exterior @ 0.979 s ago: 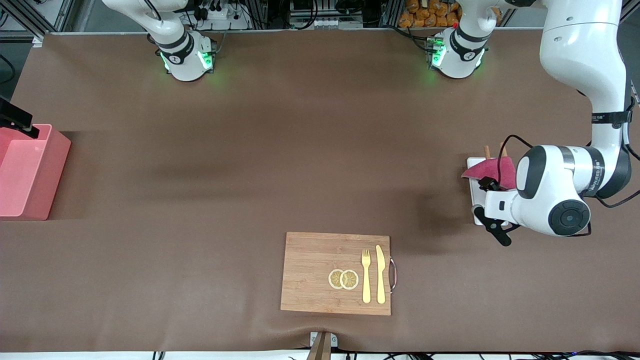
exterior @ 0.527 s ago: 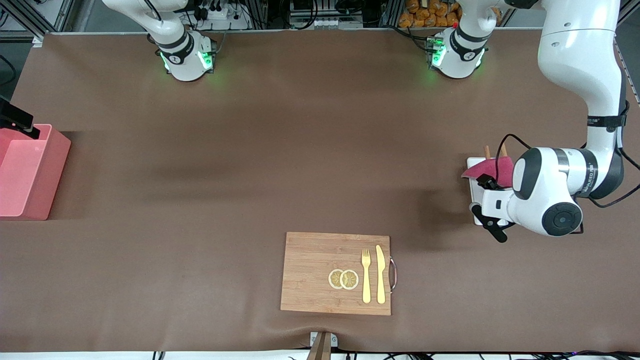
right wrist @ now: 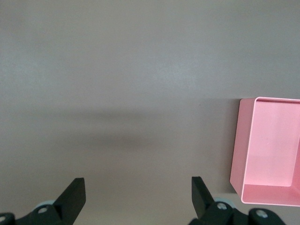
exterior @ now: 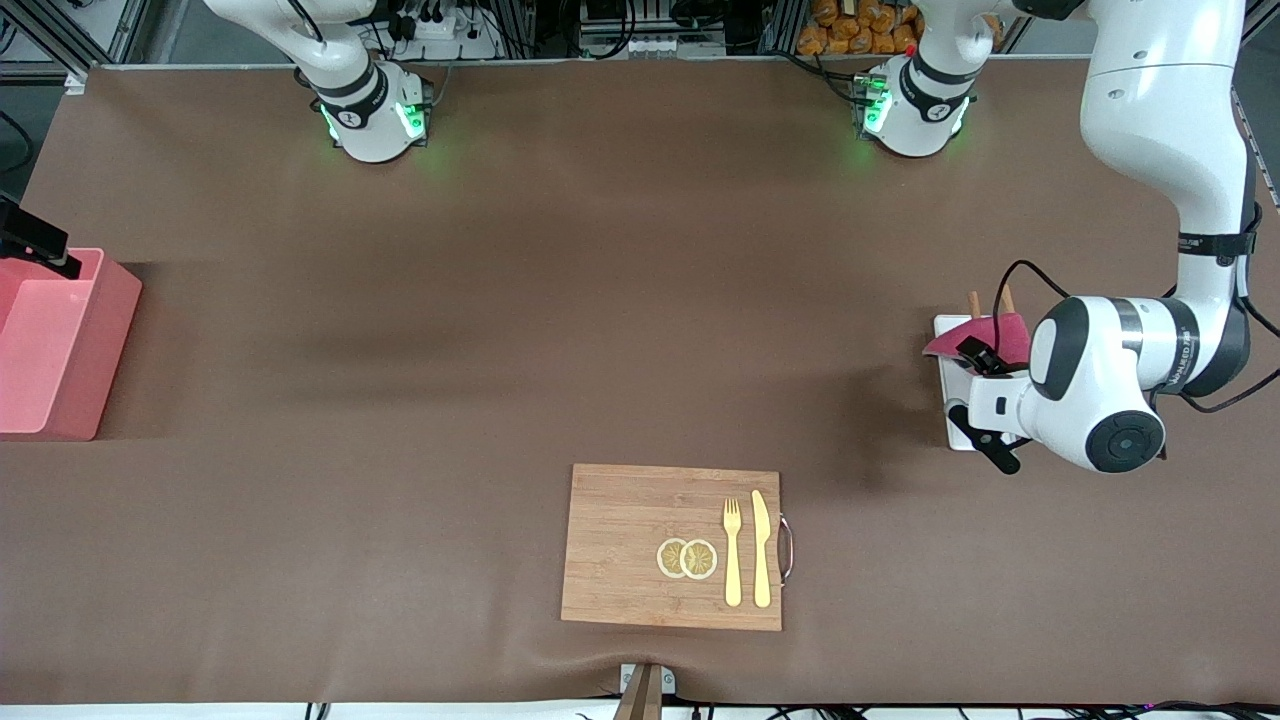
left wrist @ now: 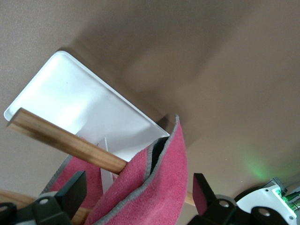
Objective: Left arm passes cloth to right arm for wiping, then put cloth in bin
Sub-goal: 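Close the left gripper on the pink cloth and lift it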
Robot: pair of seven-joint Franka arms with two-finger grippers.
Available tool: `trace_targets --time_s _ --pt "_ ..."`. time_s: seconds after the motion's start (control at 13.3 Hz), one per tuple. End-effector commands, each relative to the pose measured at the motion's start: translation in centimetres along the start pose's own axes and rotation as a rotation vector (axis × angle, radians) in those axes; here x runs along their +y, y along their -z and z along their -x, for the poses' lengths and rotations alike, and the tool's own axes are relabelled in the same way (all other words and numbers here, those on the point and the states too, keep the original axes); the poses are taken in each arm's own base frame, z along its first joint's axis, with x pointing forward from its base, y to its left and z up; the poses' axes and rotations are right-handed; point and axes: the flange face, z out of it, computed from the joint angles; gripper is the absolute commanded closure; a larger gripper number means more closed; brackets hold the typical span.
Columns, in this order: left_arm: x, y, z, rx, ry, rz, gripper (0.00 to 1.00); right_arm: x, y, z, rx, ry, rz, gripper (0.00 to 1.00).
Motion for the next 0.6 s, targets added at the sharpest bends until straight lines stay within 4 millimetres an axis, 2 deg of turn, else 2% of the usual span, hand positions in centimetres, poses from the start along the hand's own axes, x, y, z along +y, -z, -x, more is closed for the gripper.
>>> trace_targets --time_s 0.0,0.08,0.15,0.23,0.3,0.38,0.53 --pt "0.15 -0.38 0.34 -0.021 0.012 0.002 0.12 0.36 0.31 0.06 0.005 -0.007 -0.016 0.00" --pt "0.09 -0.46 0.40 -0.022 0.017 0.004 0.27 0.37 0.36 0.10 0.003 -0.006 -0.015 0.00" --pt "0.11 -0.45 0.44 -0.022 0.037 0.004 0.59 0.29 0.51 0.12 0.006 -0.006 -0.014 0.00" --pt "0.11 -0.53 0.48 -0.026 0.058 0.003 0.84 0.35 0.44 0.14 0.005 -0.006 -0.016 0.00" --pt "0.18 -0.45 0.41 -0.026 0.068 0.001 0.95 0.43 0.22 0.12 0.000 -0.001 -0.017 0.00" --pt "0.36 -0.26 0.35 -0.024 0.072 -0.002 1.00 0.44 0.21 0.12 0.000 0.000 -0.017 0.00" --pt "0.22 -0.29 0.50 -0.025 0.076 -0.001 1.00 0.40 -0.02 0.23 -0.013 -0.002 -0.020 0.00"
